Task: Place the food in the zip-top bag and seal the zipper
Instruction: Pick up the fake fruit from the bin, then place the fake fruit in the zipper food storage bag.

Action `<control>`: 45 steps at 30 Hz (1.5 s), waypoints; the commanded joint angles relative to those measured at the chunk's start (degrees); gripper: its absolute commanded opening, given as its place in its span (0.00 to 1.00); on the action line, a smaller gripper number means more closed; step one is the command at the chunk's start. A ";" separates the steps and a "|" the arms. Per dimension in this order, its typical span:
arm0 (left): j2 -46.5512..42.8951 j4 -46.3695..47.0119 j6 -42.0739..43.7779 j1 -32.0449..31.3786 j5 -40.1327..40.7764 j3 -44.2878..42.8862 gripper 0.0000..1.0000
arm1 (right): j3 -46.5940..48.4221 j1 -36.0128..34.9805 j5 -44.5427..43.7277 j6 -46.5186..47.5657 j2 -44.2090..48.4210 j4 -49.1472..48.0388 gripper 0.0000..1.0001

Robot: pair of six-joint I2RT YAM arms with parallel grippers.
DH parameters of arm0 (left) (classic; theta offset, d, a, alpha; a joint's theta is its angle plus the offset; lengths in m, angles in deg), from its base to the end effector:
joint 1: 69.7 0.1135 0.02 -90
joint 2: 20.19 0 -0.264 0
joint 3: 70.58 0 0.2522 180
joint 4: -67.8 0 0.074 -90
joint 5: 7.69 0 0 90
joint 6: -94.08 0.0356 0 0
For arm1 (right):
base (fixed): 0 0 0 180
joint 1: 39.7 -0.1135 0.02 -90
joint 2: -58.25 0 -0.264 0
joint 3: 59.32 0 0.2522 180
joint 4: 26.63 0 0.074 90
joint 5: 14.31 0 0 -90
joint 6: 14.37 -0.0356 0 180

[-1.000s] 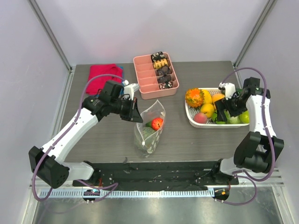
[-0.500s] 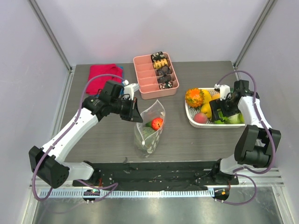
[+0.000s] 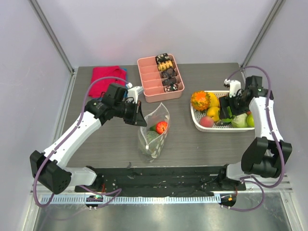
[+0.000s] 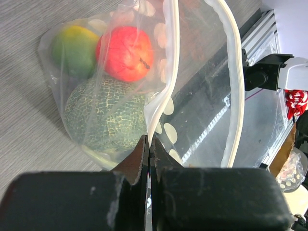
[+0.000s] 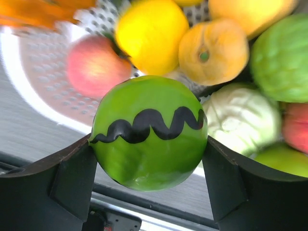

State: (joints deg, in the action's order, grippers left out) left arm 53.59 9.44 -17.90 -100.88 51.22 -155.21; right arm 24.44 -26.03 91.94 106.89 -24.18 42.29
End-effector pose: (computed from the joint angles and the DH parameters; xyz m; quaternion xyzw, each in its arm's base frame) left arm 0.2168 -0.1527 0.3374 0.1688 0.8873 -0.3796 0.2004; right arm 0.2731 -0.0562 0.2810 -0.1756 0.9555 0.0546 0.2307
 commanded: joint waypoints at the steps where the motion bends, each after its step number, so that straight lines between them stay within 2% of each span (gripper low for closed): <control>1: -1.27 0.83 1.41 -0.20 0.15 0.38 0.00 | 13.13 -0.05 11.40 0.63 6.14 10.20 0.49; 2: -1.27 0.92 1.41 -0.29 0.15 0.38 0.00 | 14.80 -0.14 19.09 1.07 6.49 11.63 0.47; 5: -1.36 1.00 1.94 -0.29 -0.02 0.38 0.00 | 19.55 -5.74 26.62 -1.28 7.11 13.32 0.40; 6: -1.27 0.92 2.03 -0.29 0.15 0.30 0.00 | 20.00 -12.37 27.16 -4.86 7.37 10.79 0.39; 8: -1.36 0.66 2.55 -0.29 0.42 0.21 0.00 | 20.00 -19.96 26.99 -10.59 8.42 5.43 0.38; 9: -1.27 0.48 2.64 -0.29 0.50 0.12 0.00 | 19.83 -26.00 26.90 -12.79 8.78 0.01 0.38; 10: -1.27 0.30 2.73 -0.29 0.51 -0.05 0.00 | 20.09 -28.76 27.16 -15.94 8.78 -2.14 0.38; 13: -1.44 -0.40 2.73 -0.29 0.59 -0.32 0.00 | 23.24 -34.84 28.31 -17.12 6.15 -4.71 0.38; 18: -1.88 -1.10 3.17 -0.29 1.12 -0.32 0.00 | 27.91 -45.38 23.14 -13.78 1.93 -4.79 0.39; 22: -2.41 -1.54 3.34 -0.29 0.95 -0.58 0.00 | 24.85 -53.73 17.24 -9.57 1.05 -4.97 0.40; 27: -2.76 -2.60 5.10 -0.29 1.74 -2.16 0.00 | 20.01 -57.00 13.37 -4.64 0.61 -5.58 0.41; 29: -2.85 -2.60 5.01 -0.29 1.04 -2.25 0.00 | 18.86 -58.14 11.62 -4.37 0.00 -6.29 0.46; 32: -2.94 -2.77 4.93 -0.29 0.77 -1.90 0.00 | 19.56 -58.76 10.56 -5.07 -1.41 -6.90 0.58; 34: -3.11 -2.86 4.93 -0.29 0.77 -1.64 0.00 | 20.35 -58.85 9.07 -6.47 -2.29 -8.48 0.59; 37: -3.38 -2.95 4.75 -0.29 0.68 -1.46 0.00 | 22.55 -59.02 8.80 -7.62 -3.78 -8.49 0.81; 38: -3.55 -2.95 4.58 -0.29 0.86 -1.46 0.00 | 22.90 -59.02 8.80 -7.80 -3.87 -8.05 0.95; 39: -3.73 -3.04 4.31 -0.29 1.29 -1.64 0.00 | 23.08 -59.11 8.80 -9.10 -3.70 -7.87 1.00; 43: -4.69 -1.21 0.89 4.01 -1.58 -0.76 0.00 | 22.55 -58.06 9.76 -16.38 -0.98 -9.71 1.00; 45: -5.57 1.34 -4.02 9.96 -4.75 0.82 0.00 | 21.33 -57.53 10.21 -19.13 1.91 -11.91 1.00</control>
State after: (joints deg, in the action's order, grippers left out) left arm 50.97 6.86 -16.13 -98.43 51.09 -155.28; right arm 44.54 -84.43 101.41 95.44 -28.16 35.75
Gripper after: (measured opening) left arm 0.005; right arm 0.995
